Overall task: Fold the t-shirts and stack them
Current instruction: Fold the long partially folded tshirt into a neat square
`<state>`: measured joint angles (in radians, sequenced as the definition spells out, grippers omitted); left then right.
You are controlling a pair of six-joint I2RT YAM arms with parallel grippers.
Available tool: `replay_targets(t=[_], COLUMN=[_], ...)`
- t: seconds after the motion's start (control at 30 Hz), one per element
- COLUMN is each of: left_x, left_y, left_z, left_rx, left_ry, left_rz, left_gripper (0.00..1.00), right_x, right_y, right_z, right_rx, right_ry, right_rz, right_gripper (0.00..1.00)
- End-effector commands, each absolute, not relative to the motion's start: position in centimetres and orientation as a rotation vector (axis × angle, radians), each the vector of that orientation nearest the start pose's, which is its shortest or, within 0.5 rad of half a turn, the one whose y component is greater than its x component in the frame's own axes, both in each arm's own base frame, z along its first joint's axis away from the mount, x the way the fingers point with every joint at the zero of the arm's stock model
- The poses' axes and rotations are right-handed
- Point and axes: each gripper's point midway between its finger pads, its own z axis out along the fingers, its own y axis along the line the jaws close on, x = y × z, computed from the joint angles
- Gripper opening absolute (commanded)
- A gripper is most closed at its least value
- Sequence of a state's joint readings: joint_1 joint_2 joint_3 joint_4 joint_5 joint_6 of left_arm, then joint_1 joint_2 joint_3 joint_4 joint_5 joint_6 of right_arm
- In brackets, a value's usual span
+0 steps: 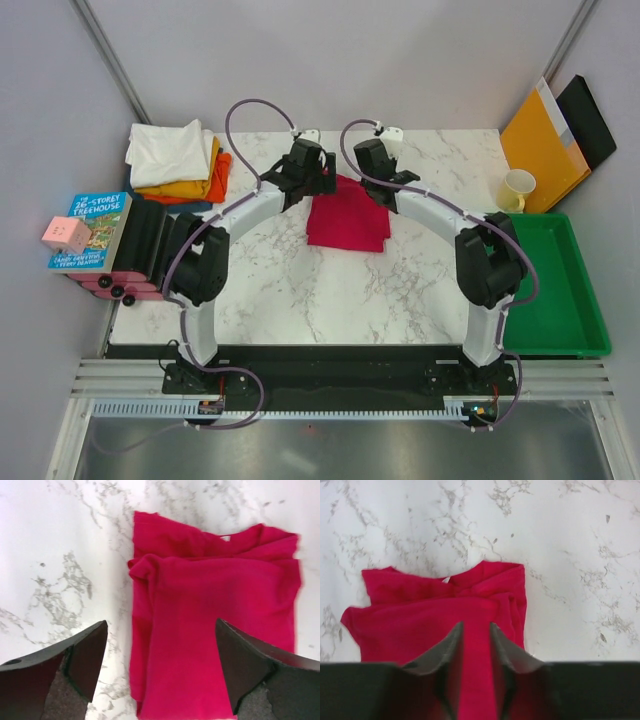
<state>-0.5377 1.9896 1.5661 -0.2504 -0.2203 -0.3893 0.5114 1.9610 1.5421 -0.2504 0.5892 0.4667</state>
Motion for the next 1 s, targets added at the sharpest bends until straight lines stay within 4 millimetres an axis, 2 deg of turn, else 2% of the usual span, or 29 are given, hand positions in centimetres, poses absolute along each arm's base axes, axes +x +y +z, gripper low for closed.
replay_targets(t=[0.0, 0.03, 0.1, 0.2, 0.23, 0.27, 0.3, 0.37, 0.4, 0.43, 0.5, 0.57, 0.6, 0.63, 0.7, 0.73, 0.77, 0.8, 0.83, 0.87, 0.9, 0.97], left_x=[46.8, 46.4, 46.1, 45.7, 45.8, 45.9, 46.0, 46.6, 46.8, 47.5, 47.1, 46.6, 46.2, 45.4, 44.3, 42.9, 42.0, 41.4, 39.9, 38.7, 37.5, 35.6], left_y=[-28.6, -28.8, -29.3, -29.9, -30.3, -30.5, -30.7, -31.0, -31.1, -31.4, -31.3, -31.4, -31.4, -30.9, -30.6, -30.0, -30.2, -30.3, -29.8, -30.3, -29.8, -30.2], left_z=[14.8, 13.5, 12.7, 10.7, 10.7, 9.5, 9.1, 8.9, 7.4, 7.7, 5.7, 4.9, 4.7, 3.7, 3.1, 2.6, 2.4, 2.4, 2.2, 2.1, 1.2, 1.8], left_rx=[0.086, 0.092, 0.086, 0.097, 0.106, 0.113, 0.128, 0.132, 0.147, 0.145, 0.153, 0.149, 0.137, 0.129, 0.103, 0.099, 0.105, 0.098, 0.099, 0.118, 0.110, 0.122], left_ry=[2.172, 2.202, 2.219, 2.262, 2.264, 2.290, 2.296, 2.311, 2.342, 2.339, 2.404, 2.429, 2.441, 2.471, 2.487, 2.508, 2.517, 2.515, 2.527, 2.529, 2.549, 2.546], left_rz=[-0.403, -0.416, -0.452, -0.482, -0.499, -0.493, -0.491, -0.480, -0.459, -0.459, -0.437, -0.449, -0.454, -0.443, -0.454, -0.449, -0.455, -0.462, -0.451, -0.453, -0.427, -0.430], left_gripper=[0.83, 0.79, 0.68, 0.60, 0.60, 0.59, 0.59, 0.59, 0.59, 0.59, 0.58, 0.56, 0.55, 0.53, 0.47, 0.46, 0.45, 0.43, 0.42, 0.40, 0.40, 0.39], right_x=[47.7, 47.3, 46.9, 46.8, 47.2, 47.4, 47.7, 48.7, 48.9, 49.6, 49.5, 49.0, 48.5, 47.2, 45.9, 44.0, 43.3, 42.7, 40.9, 40.0, 38.8, 37.4], right_y=[20.7, 20.8, 21.3, 21.7, 21.8, 21.8, 21.6, 21.4, 21.3, 21.5, 21.0, 20.8, 20.6, 19.9, 19.8, 19.0, 18.9, 18.9, 18.1, 18.4, 18.0, 18.3], right_z=[12.5, 11.2, 9.3, 6.8, 6.7, 6.3, 5.1, 5.1, 4.0, 4.2, 2.4, 1.5, 1.1, -0.1, 0.0, -1.3, -1.3, -0.4, -1.4, -1.3, -1.2, -0.3], right_rx=[0.258, 0.268, 0.262, 0.271, 0.274, 0.273, 0.271, 0.284, 0.278, 0.279, 0.271, 0.270, 0.282, 0.282, 0.285, 0.286, 0.282, 0.281, 0.281, 0.263, 0.256, 0.241], right_ry=[2.142, 2.168, 2.210, 2.253, 2.251, 2.258, 2.275, 2.274, 2.289, 2.282, 2.331, 2.353, 2.361, 2.392, 2.398, 2.432, 2.431, 2.421, 2.451, 2.455, 2.460, 2.450], right_rz=[0.048, 0.056, 0.071, 0.070, 0.072, 0.071, 0.052, 0.041, 0.019, 0.022, -0.023, -0.033, -0.034, -0.057, -0.035, -0.066, -0.066, -0.050, -0.075, -0.071, -0.082, -0.069], right_gripper=[0.20, 0.07, 0.00, 0.00, 0.00, 0.00, 0.00, 0.00, 0.00, 0.00, 0.00, 0.00, 0.00, 0.00, 0.00, 0.00, 0.00, 0.00, 0.00, 0.00, 0.00, 0.00])
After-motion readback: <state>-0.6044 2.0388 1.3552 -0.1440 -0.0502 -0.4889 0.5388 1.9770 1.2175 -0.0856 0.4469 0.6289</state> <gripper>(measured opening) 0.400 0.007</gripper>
